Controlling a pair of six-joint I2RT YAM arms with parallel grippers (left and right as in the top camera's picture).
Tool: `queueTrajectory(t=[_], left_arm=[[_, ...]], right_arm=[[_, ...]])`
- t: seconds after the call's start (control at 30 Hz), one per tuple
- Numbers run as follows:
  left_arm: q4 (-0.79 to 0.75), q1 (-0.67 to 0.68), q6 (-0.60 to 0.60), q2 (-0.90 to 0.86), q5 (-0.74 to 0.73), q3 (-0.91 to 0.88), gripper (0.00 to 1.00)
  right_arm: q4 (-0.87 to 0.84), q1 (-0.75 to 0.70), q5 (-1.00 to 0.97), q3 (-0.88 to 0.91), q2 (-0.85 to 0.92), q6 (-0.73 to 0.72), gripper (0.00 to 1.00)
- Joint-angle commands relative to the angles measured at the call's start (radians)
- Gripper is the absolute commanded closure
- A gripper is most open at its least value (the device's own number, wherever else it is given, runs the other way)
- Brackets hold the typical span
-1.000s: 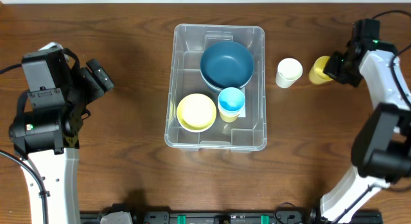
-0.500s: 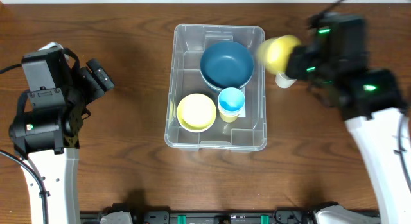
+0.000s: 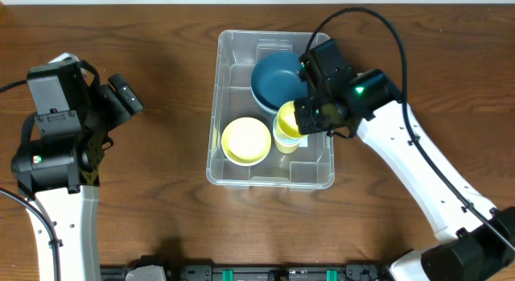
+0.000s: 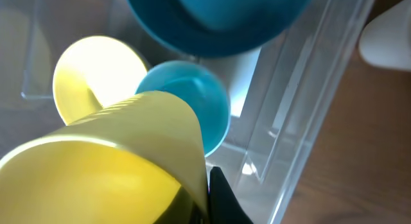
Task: Pack container
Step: 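Stack the yellow cup onto the cup stack in the bin, then grasp the white cup with the right gripper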
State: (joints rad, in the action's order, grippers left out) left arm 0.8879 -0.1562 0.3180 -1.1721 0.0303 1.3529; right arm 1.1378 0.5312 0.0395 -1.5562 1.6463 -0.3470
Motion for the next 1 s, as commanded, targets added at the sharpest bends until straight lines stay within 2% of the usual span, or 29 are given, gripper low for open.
queueTrajectory(t=[0.0, 0.13, 0.27, 0.5, 0.7, 0.83, 0.97], left_arm=[[0.002, -0.005, 0.002, 0.003, 0.008, 0.017, 0.02], [0.002, -0.005, 0.002, 0.003, 0.008, 0.017, 0.02], [0.002, -0.005, 0.002, 0.003, 0.008, 0.017, 0.02], [0.002, -0.005, 0.002, 0.003, 0.008, 0.017, 0.02], [0.002, -0.005, 0.002, 0.003, 0.008, 0.017, 0.02], [0.002, -0.005, 0.002, 0.003, 0.008, 0.017, 0.02], [0.002, -0.005, 0.002, 0.003, 0.008, 0.017, 0.02]], right_arm=[[-0.006, 0.009, -0.054, 0.001, 0.014, 0.011, 0.54], [-0.061, -0.008, -0.160, -0.002, 0.006, 0.011, 0.50], [-0.138, -0.082, -0.167, -0.002, -0.034, -0.002, 0.41], [-0.205, -0.332, -0.137, -0.001, -0.036, -0.023, 0.40], [-0.211, -0.481, -0.069, -0.001, 0.055, -0.022, 0.42], [-0.233, -0.521, -0.060, -0.001, 0.155, -0.018, 0.40], [-0.327, -0.524, 0.043, -0.001, 0.277, 0.055, 0.39]])
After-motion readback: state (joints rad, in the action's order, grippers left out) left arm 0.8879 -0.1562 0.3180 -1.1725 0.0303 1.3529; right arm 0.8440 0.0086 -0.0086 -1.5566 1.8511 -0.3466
